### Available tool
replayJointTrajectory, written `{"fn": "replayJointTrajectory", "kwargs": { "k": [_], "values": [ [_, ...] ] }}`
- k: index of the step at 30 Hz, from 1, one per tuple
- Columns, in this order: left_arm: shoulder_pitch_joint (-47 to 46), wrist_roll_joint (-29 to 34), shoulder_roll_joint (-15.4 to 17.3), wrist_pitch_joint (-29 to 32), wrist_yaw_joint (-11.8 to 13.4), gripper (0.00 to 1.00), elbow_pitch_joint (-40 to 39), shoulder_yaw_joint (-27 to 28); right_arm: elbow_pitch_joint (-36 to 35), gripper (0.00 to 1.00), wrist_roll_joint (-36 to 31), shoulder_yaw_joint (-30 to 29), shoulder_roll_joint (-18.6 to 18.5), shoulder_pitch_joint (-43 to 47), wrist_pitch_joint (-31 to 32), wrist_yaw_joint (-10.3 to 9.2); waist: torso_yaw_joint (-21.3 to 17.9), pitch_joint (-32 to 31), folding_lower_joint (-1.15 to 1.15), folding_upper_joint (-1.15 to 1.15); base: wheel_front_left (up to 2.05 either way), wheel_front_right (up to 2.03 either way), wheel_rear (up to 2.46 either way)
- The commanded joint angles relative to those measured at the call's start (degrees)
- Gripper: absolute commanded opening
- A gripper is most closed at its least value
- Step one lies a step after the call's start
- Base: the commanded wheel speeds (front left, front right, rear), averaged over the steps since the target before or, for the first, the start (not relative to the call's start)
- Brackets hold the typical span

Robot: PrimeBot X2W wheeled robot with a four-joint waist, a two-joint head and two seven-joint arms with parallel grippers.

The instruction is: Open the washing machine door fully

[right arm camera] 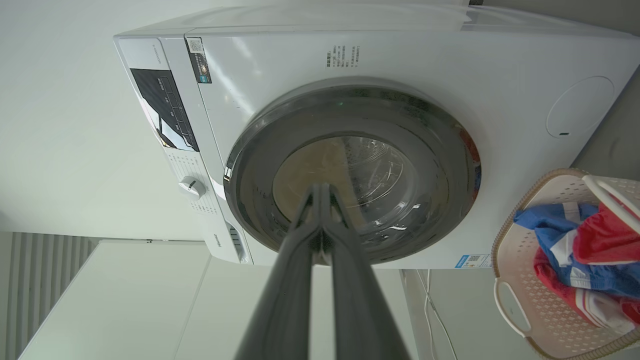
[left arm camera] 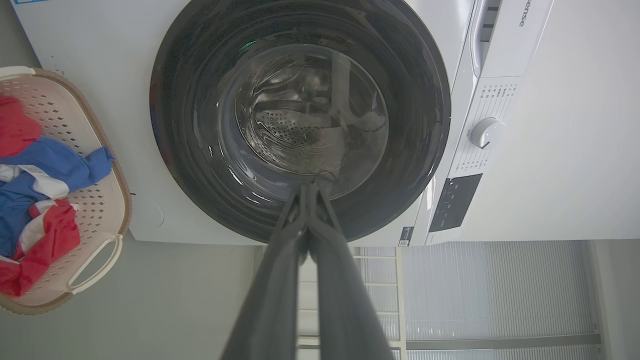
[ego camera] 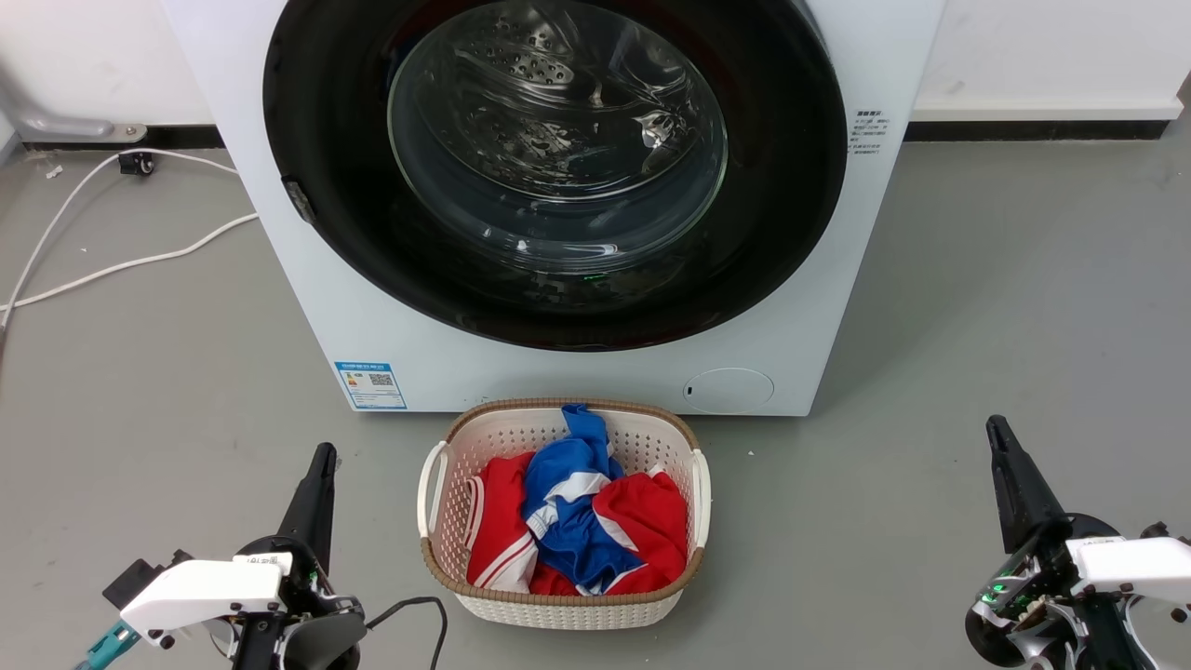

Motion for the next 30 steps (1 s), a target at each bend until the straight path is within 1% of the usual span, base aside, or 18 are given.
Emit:
{"fn": "replayJointTrajectory", "kwargs": {
  "k": [1, 13, 14, 23, 30],
  "values": [
    [-0.5, 0.2, 0.0, 0.0, -0.2, 0.00, 0.1, 0.2, 0.1, 0.00, -0.2, -0.1, 0.2, -0.7, 0.1, 0.17, 0.0, 0.0, 0.00, 0.00, 0.00, 0.00, 0.00],
    [-0.5, 0.3, 0.0, 0.1, -0.2, 0.00, 0.1, 0.2, 0.1, 0.00, -0.3, -0.2, 0.3, -0.7, 0.2, 0.17, 0.0, 0.0, 0.00, 0.00, 0.00, 0.00, 0.00],
    [0.0, 0.0, 0.0, 0.0, 0.0, 1.00, 0.0, 0.0, 0.0, 1.00, -0.1, -0.1, 0.1, 0.0, 0.0, 0.00, 0.0, 0.0, 0.00, 0.00, 0.00, 0.00, 0.00],
    [0.6, 0.9, -0.1, -2.3, 0.0, 1.00, -1.7, -2.6, -1.8, 1.00, -0.2, 1.5, 0.1, 1.3, -2.2, 0.00, 0.1, 0.0, 0.00, 0.00, 0.00, 0.00, 0.00],
    [0.7, 6.0, -0.1, -4.2, 0.0, 1.00, -4.1, -4.0, -3.2, 1.00, -3.5, 3.0, 0.0, 1.9, -4.2, 0.01, 0.2, 0.0, 0.00, 0.00, 0.00, 0.00, 0.00]
  ]
}}
